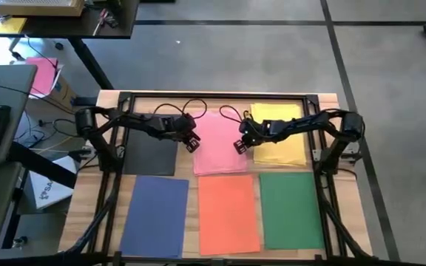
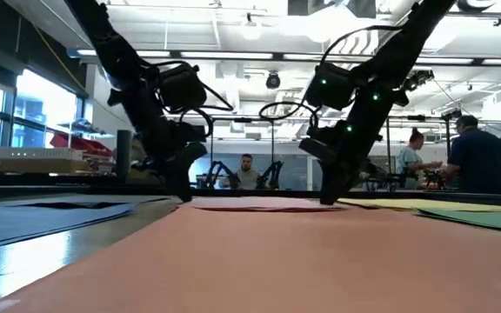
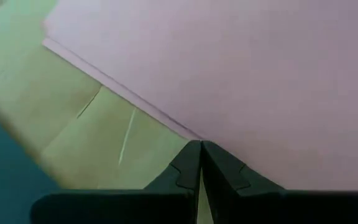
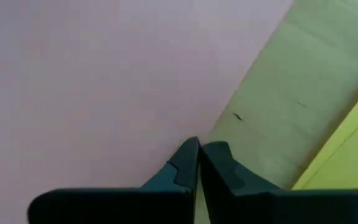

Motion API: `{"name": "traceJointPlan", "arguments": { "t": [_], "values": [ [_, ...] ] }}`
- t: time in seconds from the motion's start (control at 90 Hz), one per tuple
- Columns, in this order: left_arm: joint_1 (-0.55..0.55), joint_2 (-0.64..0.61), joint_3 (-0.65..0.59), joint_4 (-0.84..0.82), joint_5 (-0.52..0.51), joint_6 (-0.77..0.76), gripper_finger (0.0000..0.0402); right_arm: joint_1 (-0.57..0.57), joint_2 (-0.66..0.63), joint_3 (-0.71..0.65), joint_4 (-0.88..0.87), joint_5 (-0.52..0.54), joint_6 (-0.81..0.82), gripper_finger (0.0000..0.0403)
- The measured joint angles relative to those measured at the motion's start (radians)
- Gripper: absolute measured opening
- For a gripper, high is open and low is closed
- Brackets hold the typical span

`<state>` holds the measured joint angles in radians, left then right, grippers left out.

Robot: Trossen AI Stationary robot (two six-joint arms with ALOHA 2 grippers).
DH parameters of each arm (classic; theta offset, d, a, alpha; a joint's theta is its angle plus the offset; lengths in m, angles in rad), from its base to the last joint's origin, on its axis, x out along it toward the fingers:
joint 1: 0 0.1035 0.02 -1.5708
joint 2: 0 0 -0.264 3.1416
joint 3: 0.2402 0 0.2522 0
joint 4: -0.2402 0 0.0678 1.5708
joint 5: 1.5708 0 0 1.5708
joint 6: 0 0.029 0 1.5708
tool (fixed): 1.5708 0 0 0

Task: Organize paper
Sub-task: Adjust the colored papers

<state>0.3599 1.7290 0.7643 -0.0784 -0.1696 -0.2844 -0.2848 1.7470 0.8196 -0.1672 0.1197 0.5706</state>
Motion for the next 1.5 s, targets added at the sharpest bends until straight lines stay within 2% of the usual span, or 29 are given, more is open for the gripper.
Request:
{"name": "traceJointPlan", "arguments": {
  "t": [0.311, 0.433, 0.511, 0.7, 0.911, 1.089, 1.311, 1.5],
  "values": [
    [0.000, -0.105, -0.002, -0.097, -0.030, 0.025, 0.0000, 0.011, -0.069, -0.003, -0.094, -0.002, -0.008, 0.0000],
    [-0.031, -0.137, -0.002, -0.184, 0.053, 0.022, 0.0000, 0.039, -0.069, -0.003, -0.136, -0.060, 0.013, 0.0000],
    [-0.066, -0.137, -0.003, -0.225, 0.107, -0.033, 0.0000, 0.070, -0.058, -0.002, -0.137, -0.078, 0.032, 0.0000],
    [-0.186, -0.114, -0.002, -0.251, 0.194, -0.107, 0.0000, 0.134, -0.058, -0.001, -0.176, -0.071, 0.076, 0.0000],
    [-0.259, -0.079, 0.000, -0.191, 0.151, -0.150, 0.0000, 0.159, -0.058, -0.002, -0.156, -0.080, 0.125, 0.0000],
    [-0.255, -0.054, 0.000, -0.155, 0.106, -0.123, 0.0000, 0.162, -0.058, -0.003, -0.131, -0.063, 0.124, 0.0000],
    [-0.229, -0.117, 0.002, -0.167, 0.004, -0.081, 0.0000, 0.165, -0.097, -0.003, -0.158, -0.027, 0.104, 0.0000],
    [-0.254, -0.141, 0.001, -0.237, 0.084, -0.120, 0.0000, 0.194, -0.101, -0.003, -0.203, -0.070, 0.134, 0.0000]
  ]
}}
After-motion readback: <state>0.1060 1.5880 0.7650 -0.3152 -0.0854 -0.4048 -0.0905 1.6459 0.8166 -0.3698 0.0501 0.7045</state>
